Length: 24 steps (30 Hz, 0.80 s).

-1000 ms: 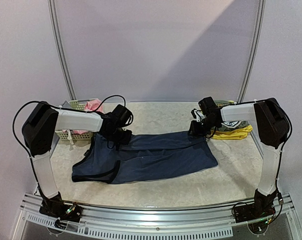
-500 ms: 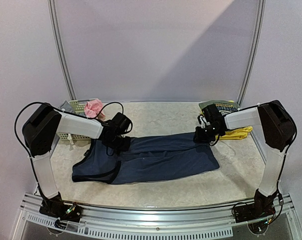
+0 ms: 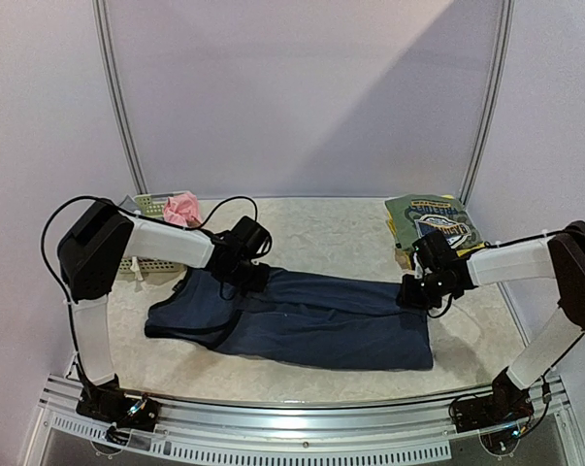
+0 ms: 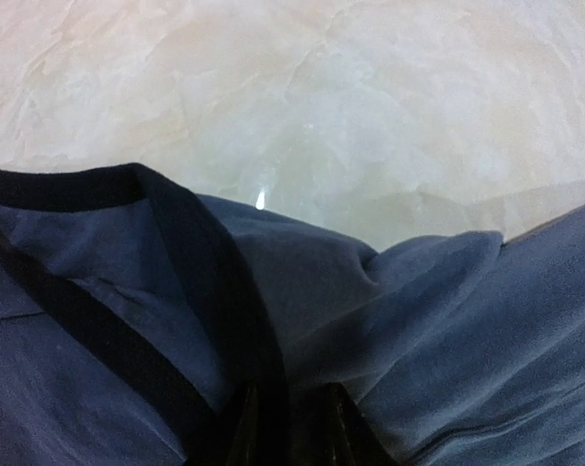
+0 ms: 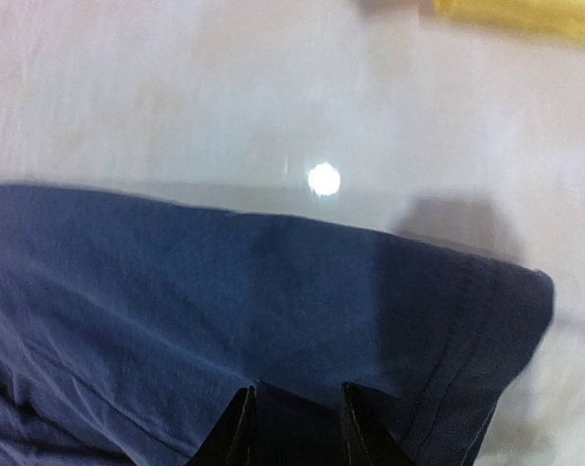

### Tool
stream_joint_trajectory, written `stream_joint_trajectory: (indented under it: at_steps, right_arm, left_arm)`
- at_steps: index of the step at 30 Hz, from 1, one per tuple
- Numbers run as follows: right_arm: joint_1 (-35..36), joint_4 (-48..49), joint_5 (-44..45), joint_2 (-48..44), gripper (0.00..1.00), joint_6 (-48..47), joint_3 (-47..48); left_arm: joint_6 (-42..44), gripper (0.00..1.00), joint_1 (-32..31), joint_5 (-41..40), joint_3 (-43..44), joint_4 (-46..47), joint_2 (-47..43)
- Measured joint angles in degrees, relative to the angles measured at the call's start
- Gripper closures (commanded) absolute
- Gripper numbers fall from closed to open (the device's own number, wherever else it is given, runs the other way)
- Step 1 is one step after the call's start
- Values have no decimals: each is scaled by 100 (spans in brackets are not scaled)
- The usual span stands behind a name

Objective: Fold and stack the mixed laundry pile
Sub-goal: Move the rectangle-folded tank top to the center of the board, then rotate the rectangle-folded tank top at the center of the board.

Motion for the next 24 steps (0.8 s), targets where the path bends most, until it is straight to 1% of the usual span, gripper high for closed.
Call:
stream_joint_trajectory:
  at_steps: [2, 5, 6, 9, 12, 16, 20, 24]
  right_arm:
    - [275, -448, 44, -319, 65, 105, -111]
    - [573, -1034, 138, -739, 62, 164, -4]
    - [632, -1231, 223, -883, 61, 140, 157]
    - [634, -1423, 424, -1073, 60, 28, 680]
    - [636, -1362, 498, -1097, 59, -98, 1058]
    - [673, -1110, 413, -981, 59, -262, 1150]
    - [743, -977, 306, -542, 59, -361, 1150]
    - [791, -890, 136, -245, 58, -400, 1141]
  left_arm:
    - [70, 71, -50, -11, 4, 0, -13]
    - [164, 61, -149, -107, -61, -11, -142]
    - [186, 59, -164, -157, -118, -31, -260]
    - [302, 54, -212, -378, -162, -144, -667]
    - [385, 54, -157, -627, -63, -330, -1099]
    - [479, 55, 94, -778, 354, -678, -1309]
    - [590, 56, 629, -728, 776, -1025, -1220]
    - [719, 60, 1200, -597, 1449, -1364, -586]
